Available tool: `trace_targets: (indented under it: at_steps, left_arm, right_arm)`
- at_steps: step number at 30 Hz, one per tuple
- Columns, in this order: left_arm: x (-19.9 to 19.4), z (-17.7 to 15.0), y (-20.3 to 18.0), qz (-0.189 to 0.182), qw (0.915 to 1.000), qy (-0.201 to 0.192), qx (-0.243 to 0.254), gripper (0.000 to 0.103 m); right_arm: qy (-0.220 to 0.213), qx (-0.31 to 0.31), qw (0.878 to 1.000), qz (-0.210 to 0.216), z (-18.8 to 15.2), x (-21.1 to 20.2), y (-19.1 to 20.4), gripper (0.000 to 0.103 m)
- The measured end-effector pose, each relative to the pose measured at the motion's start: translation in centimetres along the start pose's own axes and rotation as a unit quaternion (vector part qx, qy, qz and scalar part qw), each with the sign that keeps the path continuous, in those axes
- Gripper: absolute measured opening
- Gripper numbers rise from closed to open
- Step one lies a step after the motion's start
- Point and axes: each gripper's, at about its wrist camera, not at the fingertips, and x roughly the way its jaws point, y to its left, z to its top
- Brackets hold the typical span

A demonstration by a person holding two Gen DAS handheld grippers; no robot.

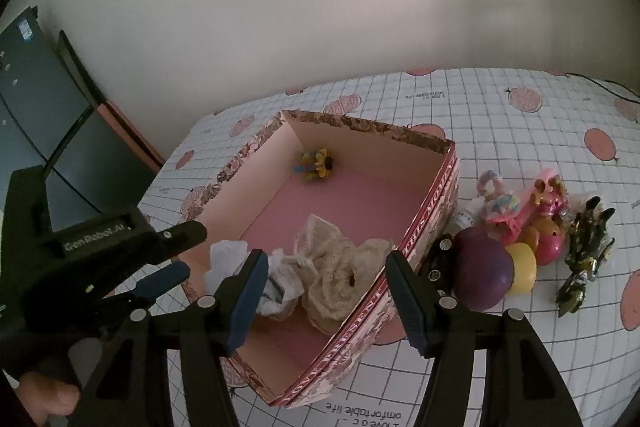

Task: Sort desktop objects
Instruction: 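Withdraw both tools from the box toward the toys beside it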

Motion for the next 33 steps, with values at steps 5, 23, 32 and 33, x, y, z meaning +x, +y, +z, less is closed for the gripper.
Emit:
trace_targets:
  at_steps: [5,23,32,33]
  left_arm:
    - [0.4,-0.2,-0.2,0.003,1.0000,0.007,0.001,0.048]
    - [0.3,-2.4,-5.4,-0.011,0.9986,-0.002,0.051,0.073]
    - [-0.5,-4.6,-9.9,-0.030,0.9944,-0.030,0.097,0.086]
    - [-0.6,-4.9,-10.5,-0.034,0.9936,-0.032,0.103,0.086]
  right_arm:
    - [-0.007,0.001,1.000,0.000,0.4,-0.7,-0.6,0.072]
    - [-0.032,0.021,0.999,-0.036,2.8,-4.8,-6.4,0.101]
    - [-0.051,0.035,0.997,-0.054,3.9,-7.9,-10.3,0.102]
    - [-0.054,0.039,0.996,-0.057,4.0,-8.4,-10.9,0.102]
